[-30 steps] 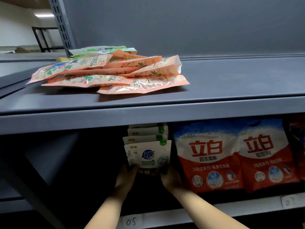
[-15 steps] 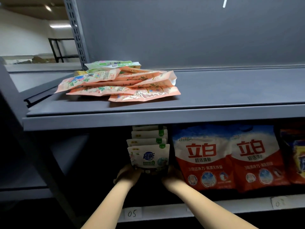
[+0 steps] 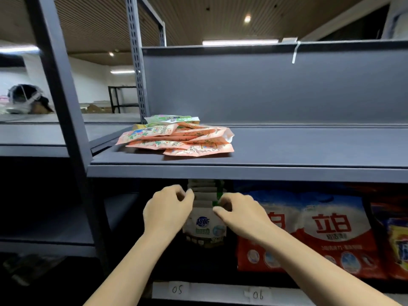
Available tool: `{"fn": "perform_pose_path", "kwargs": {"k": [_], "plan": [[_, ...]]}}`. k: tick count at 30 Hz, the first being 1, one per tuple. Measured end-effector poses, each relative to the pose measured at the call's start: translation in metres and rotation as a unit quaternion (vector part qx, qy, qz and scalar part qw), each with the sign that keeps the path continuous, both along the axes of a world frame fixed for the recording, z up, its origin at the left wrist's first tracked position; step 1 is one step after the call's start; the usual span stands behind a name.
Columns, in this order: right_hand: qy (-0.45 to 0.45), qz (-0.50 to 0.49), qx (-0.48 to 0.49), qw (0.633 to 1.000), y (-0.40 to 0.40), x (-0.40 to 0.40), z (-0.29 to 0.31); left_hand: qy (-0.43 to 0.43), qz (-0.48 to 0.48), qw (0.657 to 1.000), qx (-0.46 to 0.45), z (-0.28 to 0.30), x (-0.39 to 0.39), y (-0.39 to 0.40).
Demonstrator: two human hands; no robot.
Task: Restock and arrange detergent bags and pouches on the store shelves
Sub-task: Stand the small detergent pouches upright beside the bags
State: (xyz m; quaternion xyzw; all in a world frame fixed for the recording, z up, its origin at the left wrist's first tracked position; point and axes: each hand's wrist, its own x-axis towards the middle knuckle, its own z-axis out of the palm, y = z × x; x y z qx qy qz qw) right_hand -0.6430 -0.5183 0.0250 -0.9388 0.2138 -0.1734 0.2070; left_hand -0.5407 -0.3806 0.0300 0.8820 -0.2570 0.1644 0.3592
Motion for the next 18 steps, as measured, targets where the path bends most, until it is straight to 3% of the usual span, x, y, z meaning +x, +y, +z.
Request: {"fn": "perform_pose_path", "kwargs": {"k": [7,12,18], "plan": [[-0.129,0.048,0.038,0.990,0.015,0.004,0.086,-0.079,0.018,0.988,-0.132,0.080,0.026,0.006],[-0.207,-0.002,-0.007,0.978,0.012,0.038,0.134,-0.062,0.023,0.993,-0.100,0.129,0.080,-0.002],[-0.171,-0.026,-0.026,0.985,-0.004,0.114,0.166,-0.018,0.010,0.996,-0.089,0.147,0.143,-0.018]]}}
